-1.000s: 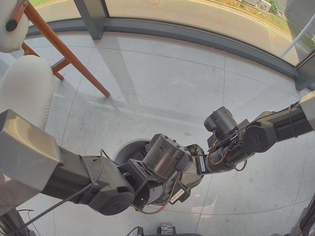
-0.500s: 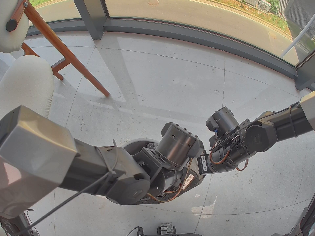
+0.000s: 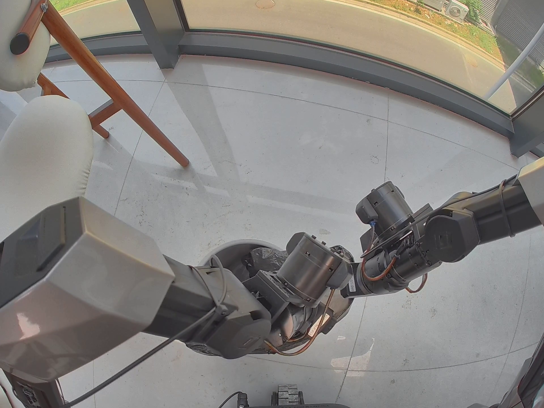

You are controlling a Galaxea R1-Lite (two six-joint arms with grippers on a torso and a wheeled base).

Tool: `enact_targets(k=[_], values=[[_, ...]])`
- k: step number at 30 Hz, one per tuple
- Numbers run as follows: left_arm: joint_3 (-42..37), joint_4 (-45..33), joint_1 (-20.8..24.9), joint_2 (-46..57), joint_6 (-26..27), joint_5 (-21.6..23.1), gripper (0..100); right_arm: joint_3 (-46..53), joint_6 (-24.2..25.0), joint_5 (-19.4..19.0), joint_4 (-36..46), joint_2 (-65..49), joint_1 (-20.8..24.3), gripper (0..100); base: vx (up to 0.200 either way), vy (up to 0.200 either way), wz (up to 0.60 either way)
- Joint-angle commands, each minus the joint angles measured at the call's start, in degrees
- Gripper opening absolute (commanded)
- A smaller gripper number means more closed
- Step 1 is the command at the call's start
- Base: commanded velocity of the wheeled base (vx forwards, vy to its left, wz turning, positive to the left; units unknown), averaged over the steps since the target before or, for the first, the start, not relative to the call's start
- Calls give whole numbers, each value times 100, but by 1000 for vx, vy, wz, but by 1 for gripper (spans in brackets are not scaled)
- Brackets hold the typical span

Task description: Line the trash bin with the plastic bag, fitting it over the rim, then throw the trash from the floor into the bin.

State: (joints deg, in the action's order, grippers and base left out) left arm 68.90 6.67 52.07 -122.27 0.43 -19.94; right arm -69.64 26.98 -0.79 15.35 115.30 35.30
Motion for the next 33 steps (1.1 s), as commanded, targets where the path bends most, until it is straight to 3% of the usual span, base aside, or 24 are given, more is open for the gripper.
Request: enact_targets(k=[1, 12, 13, 21, 27, 33], values=[[-184, -16, 5, -7, 1, -106, 100, 30, 0, 0, -67, 28, 12, 0, 0, 0, 0], [-465, -25, 23, 10, 10, -106, 100, 21, 9, 0, -102, 89, -6, 0, 0, 0, 0], [-483, -16, 23, -7, 10, -97, 0, 21, 9, 0, -102, 89, -6, 0, 0, 0, 0], [-544, -25, 14, 37, -51, -62, 0, 39, 9, 0, -102, 63, -32, 0, 0, 0, 0], [-518, -412, 5, 511, -561, -36, 0, 153, -17, -9, -111, -43, -24, 0, 0, 0, 0], [-439, -913, -417, 977, -1045, 8, 0, 56, -87, -17, -129, -60, 47, 0, 0, 0, 0]])
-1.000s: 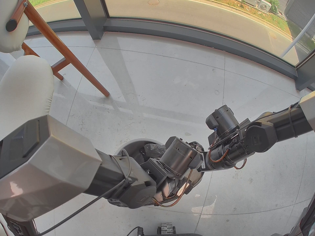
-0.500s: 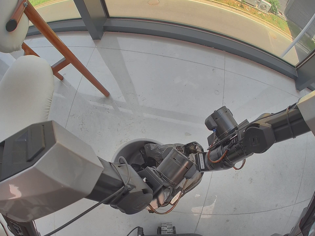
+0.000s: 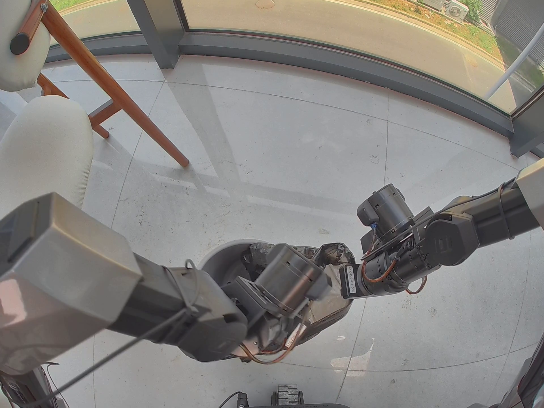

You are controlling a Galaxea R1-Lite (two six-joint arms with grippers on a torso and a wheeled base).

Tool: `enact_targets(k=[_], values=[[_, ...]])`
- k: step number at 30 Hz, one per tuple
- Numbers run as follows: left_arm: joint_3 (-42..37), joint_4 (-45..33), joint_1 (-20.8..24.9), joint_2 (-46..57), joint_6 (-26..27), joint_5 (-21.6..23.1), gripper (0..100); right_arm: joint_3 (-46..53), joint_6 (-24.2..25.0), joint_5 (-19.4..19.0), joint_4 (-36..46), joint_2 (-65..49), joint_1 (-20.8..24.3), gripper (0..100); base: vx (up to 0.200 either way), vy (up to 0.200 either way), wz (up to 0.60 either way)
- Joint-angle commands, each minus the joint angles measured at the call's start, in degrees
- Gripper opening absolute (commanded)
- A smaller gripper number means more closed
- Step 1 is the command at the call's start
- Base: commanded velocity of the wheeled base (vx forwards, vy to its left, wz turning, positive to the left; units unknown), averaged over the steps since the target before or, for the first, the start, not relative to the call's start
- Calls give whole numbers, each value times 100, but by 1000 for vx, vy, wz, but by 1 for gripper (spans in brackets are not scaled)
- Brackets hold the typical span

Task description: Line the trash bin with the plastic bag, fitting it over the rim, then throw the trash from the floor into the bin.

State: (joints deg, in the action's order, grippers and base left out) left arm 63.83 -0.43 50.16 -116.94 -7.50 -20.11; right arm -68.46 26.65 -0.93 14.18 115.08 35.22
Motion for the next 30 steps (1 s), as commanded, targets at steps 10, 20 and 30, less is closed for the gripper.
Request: enact_targets(k=[10, 20, 30], values=[[604, -1100, -965, 840, -753, 447, 0, -167, -213, -22, -627, 138, 213, 0, 0, 0, 0], [569, -1117, -1492, 884, -744, 526, 0, -159, -538, -109, -1154, 129, 249, 0, 0, 0, 0], [613, -1082, -1914, 1051, -771, 632, 0, 465, -1074, -347, -1216, 23, -68, 0, 0, 0, 0]])
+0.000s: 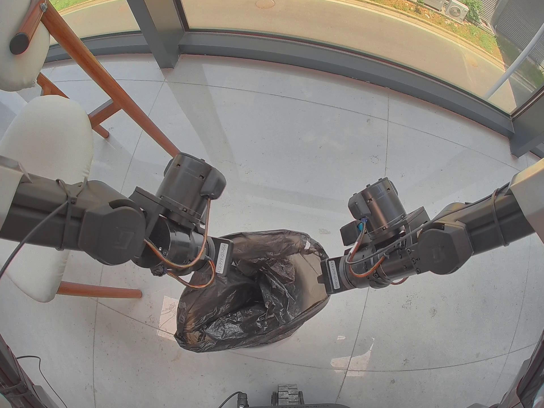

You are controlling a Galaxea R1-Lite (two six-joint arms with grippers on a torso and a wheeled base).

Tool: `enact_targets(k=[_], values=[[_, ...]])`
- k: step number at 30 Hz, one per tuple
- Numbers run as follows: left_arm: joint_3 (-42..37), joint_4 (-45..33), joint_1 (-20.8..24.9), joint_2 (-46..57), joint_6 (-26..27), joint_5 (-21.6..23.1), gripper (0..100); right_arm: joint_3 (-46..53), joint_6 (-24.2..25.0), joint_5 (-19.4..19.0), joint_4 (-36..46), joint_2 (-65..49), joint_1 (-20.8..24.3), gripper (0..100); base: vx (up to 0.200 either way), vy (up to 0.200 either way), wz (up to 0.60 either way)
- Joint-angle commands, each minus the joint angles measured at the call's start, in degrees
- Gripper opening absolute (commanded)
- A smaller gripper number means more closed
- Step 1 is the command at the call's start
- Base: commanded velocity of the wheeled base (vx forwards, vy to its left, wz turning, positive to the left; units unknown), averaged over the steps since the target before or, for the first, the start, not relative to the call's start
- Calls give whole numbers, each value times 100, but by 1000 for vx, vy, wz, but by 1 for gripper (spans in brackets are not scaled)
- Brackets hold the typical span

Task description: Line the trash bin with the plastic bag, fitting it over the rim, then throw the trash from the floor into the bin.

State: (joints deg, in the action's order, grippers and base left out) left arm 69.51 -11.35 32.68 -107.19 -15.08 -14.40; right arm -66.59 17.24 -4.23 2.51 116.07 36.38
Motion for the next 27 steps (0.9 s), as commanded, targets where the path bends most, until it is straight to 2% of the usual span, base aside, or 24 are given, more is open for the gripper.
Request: enact_targets(k=[1, 11, 20, 21, 24, 27], values=[[36, 10, -175, 76, -21, 104, 0, 313, -142, -25, -67, -102, -219, 0, 0, 0, 0], [317, 45, -148, -39, -232, 174, 0, -30, -142, -52, -673, 250, -307, 0, 0, 0, 0], [432, 45, -166, -118, -232, 174, 0, -188, -177, -52, -691, 373, -386, 0, 0, 0, 0], [432, 45, -166, -118, -241, 174, 0, -162, -142, -52, -682, 338, -386, 100, 0, 0, 0], [423, 28, -148, -118, -303, 174, 0, -30, 78, -96, -515, -75, -271, 100, 0, 0, 0], [432, 28, -148, -118, -355, 174, 0, 181, 605, -254, -251, -401, 89, 100, 0, 0, 0]])
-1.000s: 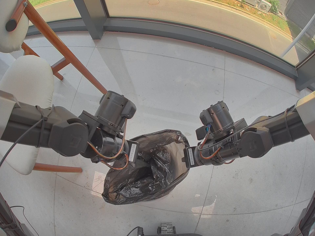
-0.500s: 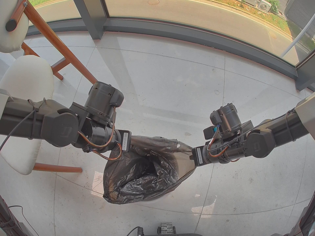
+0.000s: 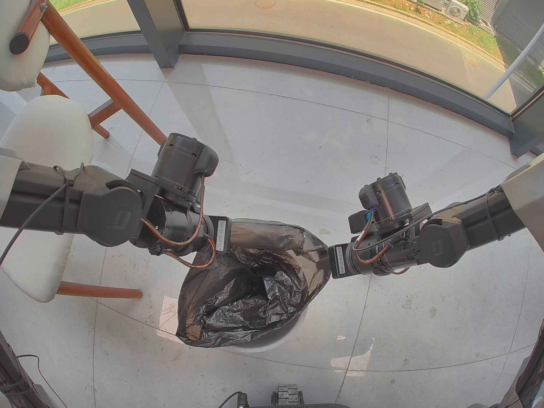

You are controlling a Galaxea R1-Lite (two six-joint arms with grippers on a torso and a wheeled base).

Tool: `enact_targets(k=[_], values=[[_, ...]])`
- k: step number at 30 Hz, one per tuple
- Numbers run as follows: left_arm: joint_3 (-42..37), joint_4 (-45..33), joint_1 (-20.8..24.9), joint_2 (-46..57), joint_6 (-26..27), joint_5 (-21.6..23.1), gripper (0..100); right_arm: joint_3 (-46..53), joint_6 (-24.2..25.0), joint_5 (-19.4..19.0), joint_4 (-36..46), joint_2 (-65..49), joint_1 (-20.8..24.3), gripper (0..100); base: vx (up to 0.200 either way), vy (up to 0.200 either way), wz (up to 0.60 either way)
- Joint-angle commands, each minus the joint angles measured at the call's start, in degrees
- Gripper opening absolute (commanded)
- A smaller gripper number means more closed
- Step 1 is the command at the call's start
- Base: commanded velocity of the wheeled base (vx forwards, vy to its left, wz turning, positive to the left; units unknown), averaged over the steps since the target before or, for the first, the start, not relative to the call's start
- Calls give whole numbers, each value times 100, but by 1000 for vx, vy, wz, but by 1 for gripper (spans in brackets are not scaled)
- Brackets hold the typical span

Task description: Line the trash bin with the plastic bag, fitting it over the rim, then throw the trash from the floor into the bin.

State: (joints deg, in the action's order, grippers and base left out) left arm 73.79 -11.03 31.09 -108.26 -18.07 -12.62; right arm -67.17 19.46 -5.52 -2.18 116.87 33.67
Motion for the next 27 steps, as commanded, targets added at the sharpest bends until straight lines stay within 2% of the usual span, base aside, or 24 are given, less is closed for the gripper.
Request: enact_targets(k=[1, 5, 14, 18, 27], values=[[13, -4, 12, -10, -57, -4, 0, 292, 577, -125, 280, -525, 474, 100, 0, 0, 0], [13, -4, 3, -10, -57, -4, 0, 547, 1174, -89, 315, -516, 676, 100, 0, 0, 0], [-49, -4, 3, -10, -48, -4, 0, 811, 1315, -72, 271, -156, 817, 100, 0, 0, 0], [-23, -4, 12, -10, -48, -4, 0, 688, 1500, 25, 165, 152, 878, 100, 0, 0, 0], [13, 13, 12, -19, -39, -4, 0, 90, 1544, 262, -89, 793, 1063, 100, 0, 0, 0]])
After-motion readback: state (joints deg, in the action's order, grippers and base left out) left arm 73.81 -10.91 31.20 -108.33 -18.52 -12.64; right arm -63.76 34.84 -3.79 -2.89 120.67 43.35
